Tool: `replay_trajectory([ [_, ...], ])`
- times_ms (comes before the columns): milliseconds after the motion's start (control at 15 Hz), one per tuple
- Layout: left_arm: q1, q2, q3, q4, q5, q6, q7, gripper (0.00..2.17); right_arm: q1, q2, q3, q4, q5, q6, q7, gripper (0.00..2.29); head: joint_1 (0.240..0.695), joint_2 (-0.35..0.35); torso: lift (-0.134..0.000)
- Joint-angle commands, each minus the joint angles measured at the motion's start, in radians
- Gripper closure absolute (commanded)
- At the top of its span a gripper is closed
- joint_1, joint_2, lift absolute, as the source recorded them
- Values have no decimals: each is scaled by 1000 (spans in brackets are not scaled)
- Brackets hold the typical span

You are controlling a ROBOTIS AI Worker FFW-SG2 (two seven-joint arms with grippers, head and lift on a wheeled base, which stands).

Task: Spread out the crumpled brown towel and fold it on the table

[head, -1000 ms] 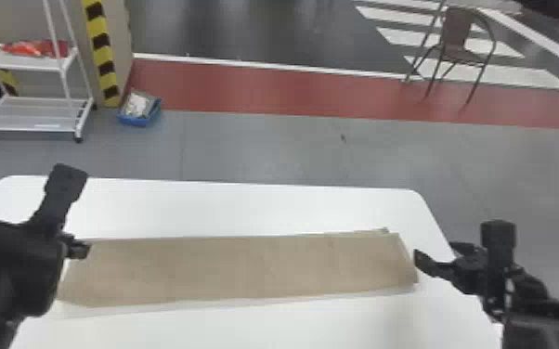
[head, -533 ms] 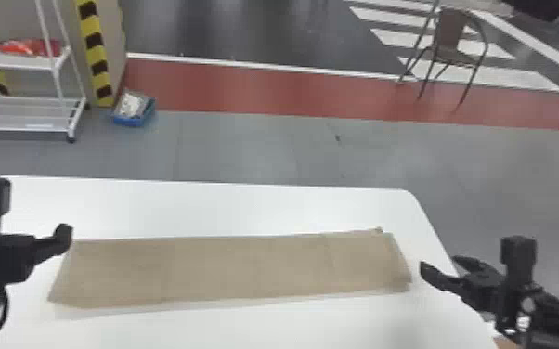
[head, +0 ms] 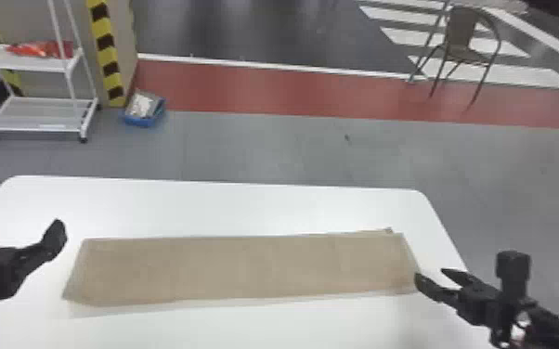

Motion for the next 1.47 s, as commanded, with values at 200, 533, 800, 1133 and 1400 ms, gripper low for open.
replay_trajectory([
  [200, 14, 3, 0, -18, 2, -19, 0, 120, -64, -6, 46, 93, 54, -16, -16, 505, 695, -185, 0],
  [533, 23, 3, -1, -40, -2, -19, 0, 120, -41, -12, 42, 73, 47, 27, 33, 903, 695, -176, 0],
  [800, 25, 3, -6, -50, -9, -16, 1, 120, 29, 0, 19, -24, 18, 104, 76, 1204, 695, -176, 0],
  [1133, 31, 1, -11, -55, -13, -13, 1, 120, 101, 1, -40, -105, -3, 119, 116, 1204, 695, -196, 0],
  [1400, 31, 1, -38, -58, -21, -7, 3, 117, 94, 1, -50, -119, -9, 79, 113, 481, 695, -224, 0],
])
